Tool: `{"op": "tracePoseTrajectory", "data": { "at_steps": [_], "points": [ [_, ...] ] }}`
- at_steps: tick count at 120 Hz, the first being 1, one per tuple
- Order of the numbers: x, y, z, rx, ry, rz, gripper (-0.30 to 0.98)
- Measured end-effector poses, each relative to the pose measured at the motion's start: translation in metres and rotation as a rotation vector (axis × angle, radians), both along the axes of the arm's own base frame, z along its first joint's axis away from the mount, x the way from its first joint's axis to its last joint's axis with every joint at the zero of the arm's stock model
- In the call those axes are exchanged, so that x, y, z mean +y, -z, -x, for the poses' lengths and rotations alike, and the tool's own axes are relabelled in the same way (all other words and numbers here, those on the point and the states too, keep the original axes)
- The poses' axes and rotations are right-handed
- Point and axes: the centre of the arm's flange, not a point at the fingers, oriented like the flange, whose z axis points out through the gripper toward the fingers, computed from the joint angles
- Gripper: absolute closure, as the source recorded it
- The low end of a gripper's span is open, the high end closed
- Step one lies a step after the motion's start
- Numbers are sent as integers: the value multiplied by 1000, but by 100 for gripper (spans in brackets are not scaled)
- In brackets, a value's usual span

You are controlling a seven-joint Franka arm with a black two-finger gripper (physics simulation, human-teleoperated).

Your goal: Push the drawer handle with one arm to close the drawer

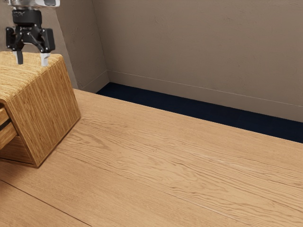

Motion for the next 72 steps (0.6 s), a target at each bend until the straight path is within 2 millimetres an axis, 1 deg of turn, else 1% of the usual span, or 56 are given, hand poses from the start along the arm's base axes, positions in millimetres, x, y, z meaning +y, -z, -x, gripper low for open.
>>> {"op": "tracePoseTrajectory", "data": {
  "at_steps": [8,17,18,20,23,25,26,28,30,33,36,41,46,50,53,62,66,72],
  "points": [
    [4,-1,-17,-107,6,-21,1],
    [6,-7,-28,-200,12,-37,1],
    [6,-10,-27,-213,13,-39,1],
    [5,-23,-21,-250,15,-46,1],
    [2,-48,-7,-317,17,-59,1],
    [-1,-71,9,-372,19,-70,2],
    [-3,-85,20,-402,21,-76,2],
    [-8,-113,48,-464,23,-88,1],
    [-13,-134,75,-510,25,-97,2],
    [-17,-154,110,-554,22,-113,2],
    [-20,-159,142,-563,17,-124,2],
    [-20,-153,187,-555,-1,-140,2],
    [-14,-141,229,-542,-30,-154,2],
    [-8,-127,260,-526,-61,-163,2],
    [-3,-112,283,-503,-95,-166,2],
    [7,-66,333,-431,-186,-166,3],
    [11,-48,349,-401,-227,-173,6],
    [25,-25,368,-361,-290,-174,16]
  ]
}}
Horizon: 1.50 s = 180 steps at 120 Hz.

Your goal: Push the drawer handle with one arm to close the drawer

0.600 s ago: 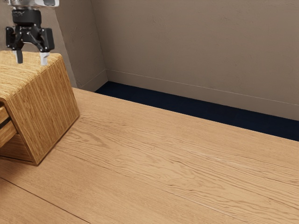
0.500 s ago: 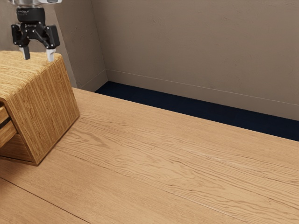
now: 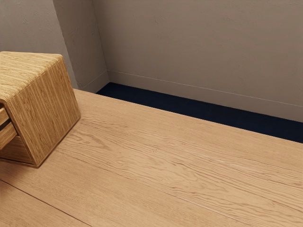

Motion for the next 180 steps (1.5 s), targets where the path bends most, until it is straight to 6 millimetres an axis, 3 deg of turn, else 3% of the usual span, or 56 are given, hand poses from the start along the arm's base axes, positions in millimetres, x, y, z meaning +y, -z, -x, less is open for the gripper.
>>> {"op": "tracePoseTrajectory", "data": {
  "at_steps": [15,27,40,50,64,95,118,149,180],
  "points": [
    [34,57,16,99,-126,49,44],
    [45,89,12,139,-154,49,59],
    [60,125,24,111,-135,61,68],
    [89,157,42,69,-119,96,72],
    [106,183,42,62,-49,62,75],
    [155,213,65,-37,62,63,78],
    [180,222,81,-66,113,32,78],
    [223,212,90,-72,157,-9,78],
    [259,207,85,-12,165,-30,79]
  ]
}}
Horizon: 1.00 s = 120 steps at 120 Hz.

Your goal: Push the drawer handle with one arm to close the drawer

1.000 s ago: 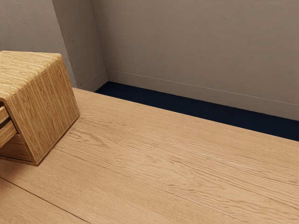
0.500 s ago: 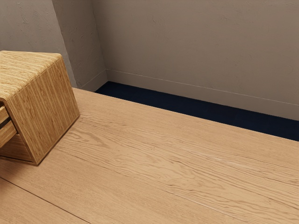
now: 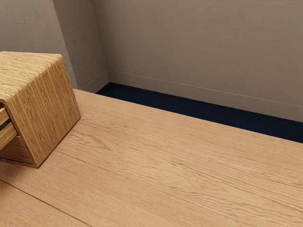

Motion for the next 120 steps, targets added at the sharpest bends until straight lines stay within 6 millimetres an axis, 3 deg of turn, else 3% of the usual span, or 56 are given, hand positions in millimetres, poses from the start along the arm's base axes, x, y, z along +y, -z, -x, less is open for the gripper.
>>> {"op": "tracePoseTrajectory", "data": {
  "at_steps": [32,74,106,120],
  "points": [
    [19,-22,-11,9,30,-41,79],
    [43,-23,-19,17,54,-48,79],
    [48,-24,-26,20,74,-57,79],
    [43,-16,-25,17,75,-34,79]
  ]
}}
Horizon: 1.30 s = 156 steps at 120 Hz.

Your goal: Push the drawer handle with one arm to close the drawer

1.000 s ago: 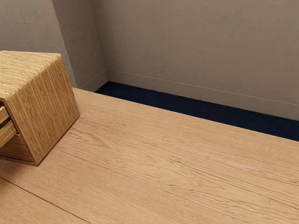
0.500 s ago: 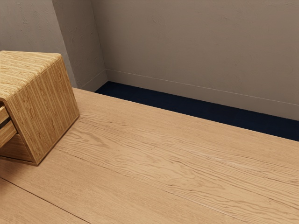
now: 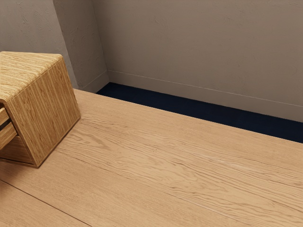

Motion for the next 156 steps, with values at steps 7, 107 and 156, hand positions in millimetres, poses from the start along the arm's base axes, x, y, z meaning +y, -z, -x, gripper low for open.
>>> {"op": "tracePoseTrajectory", "data": {
  "at_steps": [7,107,156],
  "points": [
    [-2,2,-1,0,2,7,79],
    [-34,11,-55,6,51,24,79],
    [-22,11,-73,16,27,-1,79]
  ]
}}
